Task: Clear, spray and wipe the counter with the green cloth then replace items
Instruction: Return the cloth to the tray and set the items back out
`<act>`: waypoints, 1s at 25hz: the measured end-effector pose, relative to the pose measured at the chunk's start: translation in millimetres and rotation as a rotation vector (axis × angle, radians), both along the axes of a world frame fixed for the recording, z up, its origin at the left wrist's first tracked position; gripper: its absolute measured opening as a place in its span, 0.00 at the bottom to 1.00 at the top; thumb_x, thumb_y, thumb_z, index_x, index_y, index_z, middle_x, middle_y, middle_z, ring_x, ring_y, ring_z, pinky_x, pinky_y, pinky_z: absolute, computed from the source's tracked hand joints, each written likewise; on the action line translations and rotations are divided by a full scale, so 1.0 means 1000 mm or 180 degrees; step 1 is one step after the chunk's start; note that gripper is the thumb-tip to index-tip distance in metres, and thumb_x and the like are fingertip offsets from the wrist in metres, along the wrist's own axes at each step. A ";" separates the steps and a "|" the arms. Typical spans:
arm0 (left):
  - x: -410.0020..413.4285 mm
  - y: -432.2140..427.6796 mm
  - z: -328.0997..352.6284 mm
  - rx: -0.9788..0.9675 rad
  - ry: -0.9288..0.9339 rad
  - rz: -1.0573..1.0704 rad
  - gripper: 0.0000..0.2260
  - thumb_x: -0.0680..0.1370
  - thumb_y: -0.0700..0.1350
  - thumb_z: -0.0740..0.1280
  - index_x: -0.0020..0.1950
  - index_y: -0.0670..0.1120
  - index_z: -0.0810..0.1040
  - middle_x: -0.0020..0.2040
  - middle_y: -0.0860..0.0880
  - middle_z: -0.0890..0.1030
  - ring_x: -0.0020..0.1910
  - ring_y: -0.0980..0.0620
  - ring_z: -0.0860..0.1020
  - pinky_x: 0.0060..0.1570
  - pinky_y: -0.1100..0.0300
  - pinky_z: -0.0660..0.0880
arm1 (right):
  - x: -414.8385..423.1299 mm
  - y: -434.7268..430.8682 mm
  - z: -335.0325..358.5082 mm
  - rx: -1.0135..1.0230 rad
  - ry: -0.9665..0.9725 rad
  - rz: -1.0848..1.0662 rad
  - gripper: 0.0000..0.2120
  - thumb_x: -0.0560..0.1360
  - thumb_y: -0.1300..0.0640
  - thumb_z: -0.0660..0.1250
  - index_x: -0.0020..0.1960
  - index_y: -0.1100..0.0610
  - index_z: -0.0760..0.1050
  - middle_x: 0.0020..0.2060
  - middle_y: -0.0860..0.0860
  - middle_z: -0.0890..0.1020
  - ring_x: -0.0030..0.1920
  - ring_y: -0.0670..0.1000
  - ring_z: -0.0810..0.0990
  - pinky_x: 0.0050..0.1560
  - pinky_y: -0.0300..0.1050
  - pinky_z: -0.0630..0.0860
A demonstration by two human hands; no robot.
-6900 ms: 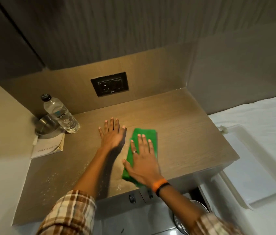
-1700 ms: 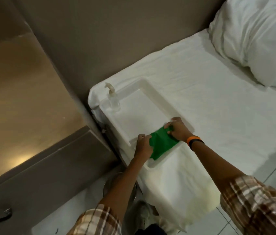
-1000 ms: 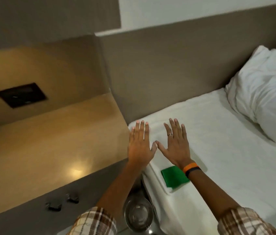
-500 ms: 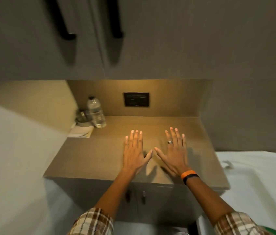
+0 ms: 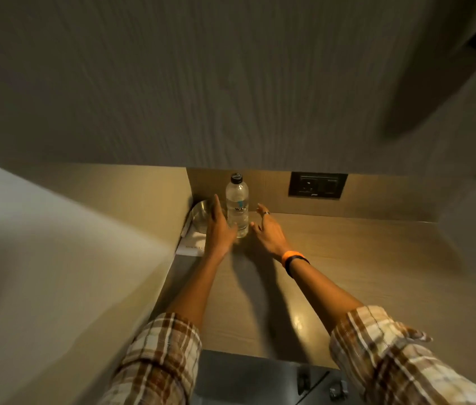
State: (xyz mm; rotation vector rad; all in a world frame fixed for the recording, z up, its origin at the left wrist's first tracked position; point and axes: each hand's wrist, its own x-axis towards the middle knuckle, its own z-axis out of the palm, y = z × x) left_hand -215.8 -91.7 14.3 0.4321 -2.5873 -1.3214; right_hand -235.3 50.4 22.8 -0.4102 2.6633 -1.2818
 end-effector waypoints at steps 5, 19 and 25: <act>-0.026 -0.004 -0.007 0.0652 -0.0014 -0.0129 0.18 0.77 0.39 0.72 0.65 0.38 0.75 0.62 0.38 0.81 0.61 0.42 0.79 0.57 0.52 0.76 | -0.030 -0.020 -0.005 -0.0256 -0.0354 -0.0155 0.20 0.80 0.69 0.62 0.71 0.64 0.69 0.67 0.64 0.78 0.68 0.63 0.76 0.71 0.58 0.71; -0.021 0.305 -0.007 0.1264 0.0486 -0.1354 0.20 0.79 0.37 0.69 0.69 0.37 0.70 0.65 0.37 0.78 0.64 0.41 0.78 0.64 0.45 0.76 | -0.001 0.295 -0.004 -0.0864 -0.0322 -0.0924 0.24 0.84 0.62 0.59 0.78 0.62 0.57 0.73 0.61 0.73 0.73 0.59 0.73 0.74 0.58 0.69; -0.041 0.395 -0.016 0.1376 0.0186 -0.1770 0.25 0.81 0.38 0.65 0.75 0.38 0.59 0.69 0.36 0.74 0.68 0.39 0.75 0.67 0.45 0.74 | -0.019 0.387 -0.023 -0.0762 -0.0285 -0.1081 0.21 0.84 0.58 0.59 0.76 0.59 0.61 0.66 0.60 0.79 0.66 0.60 0.78 0.66 0.57 0.75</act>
